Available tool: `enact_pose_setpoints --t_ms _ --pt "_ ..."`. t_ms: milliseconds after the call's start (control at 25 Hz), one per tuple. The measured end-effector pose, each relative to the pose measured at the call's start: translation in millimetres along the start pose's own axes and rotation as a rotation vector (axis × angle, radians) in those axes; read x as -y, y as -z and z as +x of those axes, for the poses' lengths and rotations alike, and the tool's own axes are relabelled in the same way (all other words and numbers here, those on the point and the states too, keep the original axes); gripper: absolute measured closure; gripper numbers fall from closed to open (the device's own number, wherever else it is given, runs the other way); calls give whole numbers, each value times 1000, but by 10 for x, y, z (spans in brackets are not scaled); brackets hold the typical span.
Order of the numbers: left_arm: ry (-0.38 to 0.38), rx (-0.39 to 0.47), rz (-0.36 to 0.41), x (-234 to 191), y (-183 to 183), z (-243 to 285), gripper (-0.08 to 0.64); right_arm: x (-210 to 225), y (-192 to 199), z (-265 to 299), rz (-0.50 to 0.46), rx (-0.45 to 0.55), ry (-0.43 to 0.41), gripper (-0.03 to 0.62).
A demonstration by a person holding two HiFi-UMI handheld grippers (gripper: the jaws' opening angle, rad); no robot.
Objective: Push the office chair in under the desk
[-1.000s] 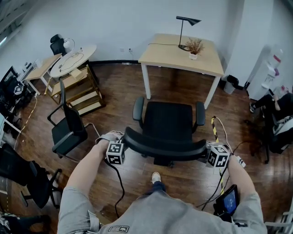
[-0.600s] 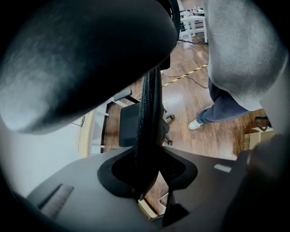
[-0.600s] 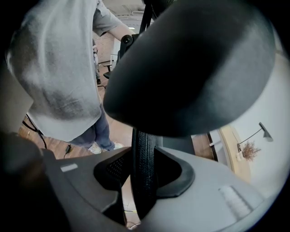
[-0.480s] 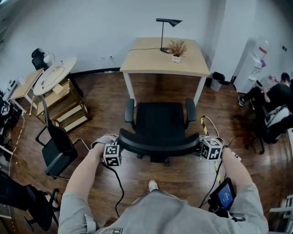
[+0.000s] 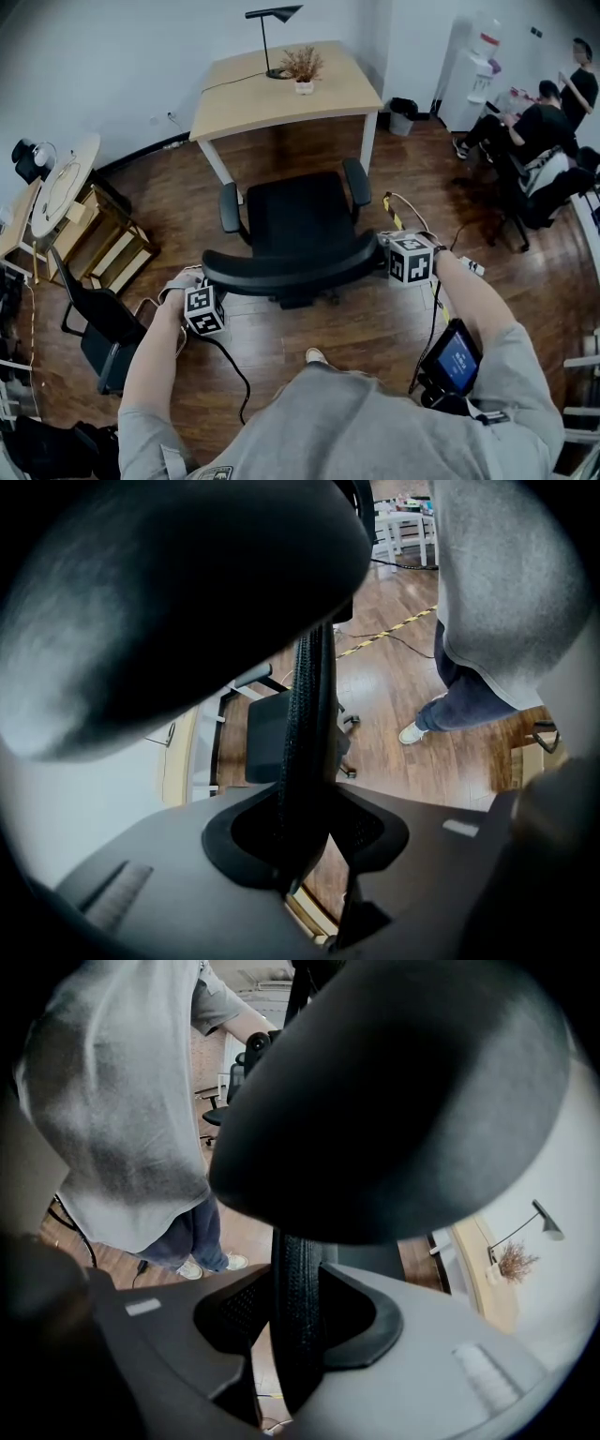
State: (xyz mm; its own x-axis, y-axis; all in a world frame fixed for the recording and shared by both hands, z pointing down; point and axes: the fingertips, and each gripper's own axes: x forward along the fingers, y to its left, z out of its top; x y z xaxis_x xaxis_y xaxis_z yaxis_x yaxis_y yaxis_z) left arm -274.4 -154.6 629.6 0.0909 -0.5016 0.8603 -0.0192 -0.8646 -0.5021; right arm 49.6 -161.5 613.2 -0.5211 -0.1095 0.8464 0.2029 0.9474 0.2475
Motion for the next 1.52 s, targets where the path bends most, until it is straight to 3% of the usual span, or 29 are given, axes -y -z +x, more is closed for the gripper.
enact_pose_setpoints --t_ms 560,1040,1520 --pt "37 25 31 -353 29 137 436 248 24 43 38 6 -3 444" --pt "48 37 34 -503 8 254 436 384 105 84 3 -10 -37 440" --pt "25 7 13 -1098 -72 669 437 1124 476 149 15 -44 44 445"
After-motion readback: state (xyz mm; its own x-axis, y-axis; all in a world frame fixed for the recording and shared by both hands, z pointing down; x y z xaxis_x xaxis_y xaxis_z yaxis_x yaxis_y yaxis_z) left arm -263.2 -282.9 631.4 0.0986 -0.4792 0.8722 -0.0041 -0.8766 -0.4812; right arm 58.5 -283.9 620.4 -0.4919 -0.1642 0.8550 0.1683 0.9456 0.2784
